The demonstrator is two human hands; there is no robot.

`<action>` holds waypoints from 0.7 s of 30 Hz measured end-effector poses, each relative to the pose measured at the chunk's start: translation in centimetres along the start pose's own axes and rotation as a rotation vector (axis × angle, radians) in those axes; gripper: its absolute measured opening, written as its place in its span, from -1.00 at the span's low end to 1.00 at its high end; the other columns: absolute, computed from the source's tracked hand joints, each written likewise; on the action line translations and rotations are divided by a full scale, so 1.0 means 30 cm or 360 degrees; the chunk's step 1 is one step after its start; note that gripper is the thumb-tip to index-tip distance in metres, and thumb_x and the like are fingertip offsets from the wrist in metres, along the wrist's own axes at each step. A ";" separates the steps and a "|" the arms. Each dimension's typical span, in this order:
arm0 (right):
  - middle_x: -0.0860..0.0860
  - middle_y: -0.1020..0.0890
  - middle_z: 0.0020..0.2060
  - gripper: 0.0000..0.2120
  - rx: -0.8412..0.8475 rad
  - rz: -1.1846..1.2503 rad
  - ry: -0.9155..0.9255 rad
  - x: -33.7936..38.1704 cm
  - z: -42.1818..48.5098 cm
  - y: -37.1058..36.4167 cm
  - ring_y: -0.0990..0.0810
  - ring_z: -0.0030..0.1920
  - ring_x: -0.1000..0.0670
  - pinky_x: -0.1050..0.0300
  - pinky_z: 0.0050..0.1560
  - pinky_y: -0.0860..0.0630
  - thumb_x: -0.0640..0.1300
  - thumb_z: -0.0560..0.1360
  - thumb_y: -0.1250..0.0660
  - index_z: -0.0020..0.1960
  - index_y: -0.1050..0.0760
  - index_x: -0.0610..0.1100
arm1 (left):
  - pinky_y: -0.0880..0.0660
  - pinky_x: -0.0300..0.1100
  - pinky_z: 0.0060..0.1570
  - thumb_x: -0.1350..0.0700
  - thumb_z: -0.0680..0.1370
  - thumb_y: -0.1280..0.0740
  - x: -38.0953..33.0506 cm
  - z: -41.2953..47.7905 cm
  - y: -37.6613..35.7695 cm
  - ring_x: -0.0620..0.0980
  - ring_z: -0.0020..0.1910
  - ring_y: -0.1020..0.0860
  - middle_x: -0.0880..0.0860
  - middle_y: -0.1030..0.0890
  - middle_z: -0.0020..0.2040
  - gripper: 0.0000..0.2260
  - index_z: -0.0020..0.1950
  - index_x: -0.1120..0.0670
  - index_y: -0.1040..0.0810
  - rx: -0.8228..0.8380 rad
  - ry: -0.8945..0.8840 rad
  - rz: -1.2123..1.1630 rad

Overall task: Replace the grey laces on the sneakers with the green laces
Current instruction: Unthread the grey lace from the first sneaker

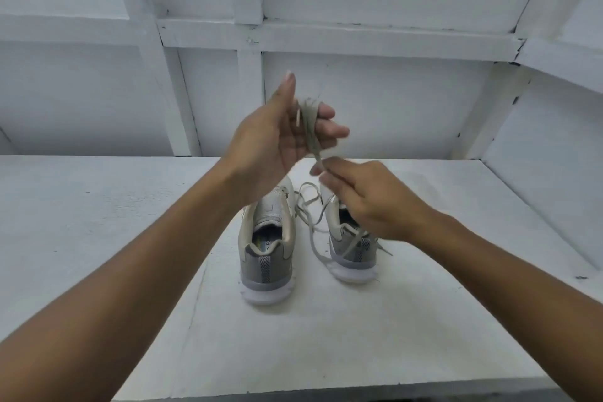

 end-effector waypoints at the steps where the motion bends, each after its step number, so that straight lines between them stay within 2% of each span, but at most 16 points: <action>1: 0.02 -0.62 -0.22 -0.74 0.0086 -0.0071 0.0026 0.022 -0.016 -0.016 -0.52 -0.26 0.12 0.10 -0.20 -0.41 0.02 0.65 -0.12 0.18 -0.52 -0.03 | -0.51 -0.08 0.17 -0.18 0.65 0.03 -0.007 0.004 0.034 0.11 0.07 -0.63 0.12 -0.68 -0.11 -0.47 0.03 0.18 -0.56 -0.0109 -0.0066 0.0266; 3: 0.00 -0.60 -0.27 -0.77 0.0143 -0.0126 0.0101 0.063 -0.034 0.006 -0.51 -0.28 0.08 0.11 -0.23 -0.43 0.00 0.65 -0.13 0.09 -0.53 -0.06 | -0.41 -0.07 0.30 -0.28 0.60 0.10 -0.010 -0.006 0.063 -0.07 0.16 -0.59 -0.02 -0.67 0.08 -0.41 0.12 0.06 -0.59 -0.0181 -0.0144 0.1064; 4: 0.01 -0.58 -0.32 -0.79 0.0103 -0.0107 0.0123 0.072 -0.030 0.041 -0.50 -0.32 0.08 0.16 -0.27 -0.42 -0.01 0.64 -0.16 0.04 -0.54 -0.07 | -0.37 -0.03 0.35 -0.33 0.58 0.14 0.007 -0.014 0.058 -0.12 0.18 -0.56 -0.06 -0.65 0.14 -0.36 0.11 0.00 -0.61 -0.0107 -0.0097 0.1393; 5: 0.03 -0.55 -0.38 -0.82 0.0029 -0.0079 0.0135 0.077 -0.024 0.088 -0.47 -0.36 0.09 0.23 -0.33 -0.38 -0.04 0.63 -0.20 0.00 -0.54 -0.08 | -0.36 0.02 0.36 -0.39 0.54 0.18 0.039 -0.020 0.048 -0.13 0.16 -0.55 -0.07 -0.65 0.15 -0.31 0.06 -0.04 -0.64 0.0039 0.0000 0.1604; 7: 0.04 -0.49 -0.45 -0.87 -0.0162 -0.0048 0.0164 0.070 -0.001 0.181 -0.41 -0.41 0.07 0.27 -0.36 -0.31 -0.09 0.60 -0.27 -0.06 -0.55 -0.09 | -0.43 0.09 0.27 -0.48 0.44 0.21 0.110 -0.041 0.017 -0.08 0.03 -0.61 -0.03 -0.70 -0.01 -0.26 -0.14 -0.09 -0.66 0.0370 0.0185 0.1689; 9: -0.02 -0.48 -0.45 -0.87 -0.0350 -0.0014 0.0168 0.041 0.020 0.234 -0.39 -0.41 0.05 0.22 -0.33 -0.32 -0.09 0.58 -0.29 -0.08 -0.55 -0.11 | -0.50 0.04 0.14 -0.46 0.46 0.22 0.136 -0.063 -0.046 0.05 -0.12 -0.64 0.06 -0.68 -0.22 -0.24 -0.22 -0.01 -0.64 0.0625 0.0285 0.1256; 11: 0.03 -0.52 -0.42 -0.82 -0.0446 0.0077 0.0136 0.005 0.027 0.213 -0.43 -0.40 0.06 0.20 -0.29 -0.36 -0.03 0.59 -0.28 -0.02 -0.58 -0.12 | -0.52 -0.06 0.04 -0.37 0.52 0.22 0.090 -0.059 -0.103 0.11 -0.19 -0.61 0.12 -0.62 -0.35 -0.22 -0.20 0.16 -0.60 0.0680 0.0342 0.0409; 13: 0.17 -0.55 -0.39 -0.77 -0.0336 0.0142 0.0043 -0.023 0.017 0.118 -0.50 -0.35 0.17 0.27 -0.24 -0.39 -0.02 0.61 -0.23 0.12 -0.59 -0.10 | -0.51 -0.06 0.09 -0.33 0.58 0.19 0.002 -0.022 -0.089 0.13 -0.11 -0.59 0.12 -0.62 -0.33 -0.25 -0.14 0.21 -0.56 0.0443 0.0218 -0.0173; 14: 0.18 -0.54 -0.38 -0.77 -0.0200 0.0112 0.0013 -0.027 0.003 0.058 -0.51 -0.34 0.17 0.27 -0.25 -0.39 -0.04 0.62 -0.21 0.19 -0.56 -0.07 | -0.50 -0.05 0.15 -0.32 0.59 0.17 -0.029 -0.003 -0.057 0.14 -0.04 -0.60 0.12 -0.65 -0.25 -0.28 -0.08 0.22 -0.56 0.0271 0.0146 -0.0217; 15: 0.14 -0.54 -0.38 -0.77 -0.0052 0.0035 0.0030 -0.013 -0.016 0.006 -0.50 -0.35 0.14 0.26 -0.28 -0.38 -0.05 0.63 -0.19 0.21 -0.54 -0.04 | -0.50 -0.06 0.20 -0.31 0.61 0.15 -0.047 0.015 -0.010 0.12 0.03 -0.62 0.12 -0.67 -0.16 -0.30 -0.01 0.21 -0.56 0.0105 0.0076 -0.0054; 16: 0.09 -0.54 -0.38 -0.77 0.0054 -0.0037 0.0092 0.014 -0.036 -0.024 -0.50 -0.34 0.09 0.26 -0.30 -0.37 -0.04 0.63 -0.18 0.21 -0.53 -0.03 | -0.48 -0.06 0.23 -0.32 0.60 0.15 -0.066 0.019 0.029 0.06 0.08 -0.62 0.09 -0.69 -0.07 -0.30 0.05 0.18 -0.58 -0.0020 -0.0004 0.0340; 17: 0.06 -0.55 -0.38 -0.78 0.0093 -0.0062 0.0165 0.045 -0.051 -0.021 -0.50 -0.34 0.05 0.26 -0.30 -0.38 -0.03 0.62 -0.19 0.16 -0.55 -0.05 | -0.45 -0.03 0.27 -0.35 0.58 0.17 -0.076 0.020 0.053 -0.01 0.10 -0.62 0.03 -0.68 0.01 -0.29 0.07 0.11 -0.60 -0.0050 -0.0075 0.0919; 18: 0.01 -0.56 -0.38 -0.79 0.0056 -0.0044 0.0229 0.070 -0.056 0.013 -0.50 -0.34 0.02 0.25 -0.29 -0.39 -0.04 0.60 -0.19 0.10 -0.56 -0.08 | -0.42 0.02 0.30 -0.39 0.54 0.22 -0.061 0.011 0.055 -0.06 0.10 -0.61 -0.04 -0.67 0.04 -0.25 0.06 0.04 -0.62 0.0032 -0.0056 0.1436; 19: -0.02 -0.57 -0.39 -0.80 -0.0044 -0.0008 0.0261 0.080 -0.049 0.067 -0.51 -0.34 0.00 0.23 -0.28 -0.41 -0.05 0.59 -0.21 0.04 -0.57 -0.12 | -0.41 0.06 0.31 -0.40 0.50 0.27 -0.013 -0.002 0.047 -0.09 0.08 -0.60 -0.08 -0.67 0.01 -0.22 0.02 0.02 -0.63 0.0235 0.0073 0.1749; 20: -0.03 -0.56 -0.40 -0.81 -0.0183 0.0013 0.0266 0.073 -0.034 0.129 -0.51 -0.35 -0.01 0.22 -0.28 -0.41 -0.07 0.58 -0.23 0.00 -0.57 -0.15 | -0.41 0.08 0.31 -0.38 0.48 0.28 0.047 -0.024 0.036 -0.07 0.05 -0.61 -0.05 -0.67 -0.05 -0.21 -0.01 0.04 -0.63 0.0449 0.0275 0.1765; 21: -0.02 -0.55 -0.41 -0.82 -0.0319 0.0023 0.0258 0.061 -0.017 0.189 -0.50 -0.36 -0.01 0.22 -0.29 -0.40 -0.10 0.58 -0.25 -0.01 -0.57 -0.18 | -0.44 0.05 0.29 -0.37 0.47 0.27 0.098 -0.055 0.013 -0.01 0.02 -0.63 0.01 -0.68 -0.11 -0.20 -0.02 0.11 -0.62 0.0653 0.0471 0.1533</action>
Point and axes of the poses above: each hand's wrist, its own z-axis towards the middle knuckle, its own y-axis out of the back of the hand, x = y × z, the point moved 8 cm from there along z, towards the middle knuckle
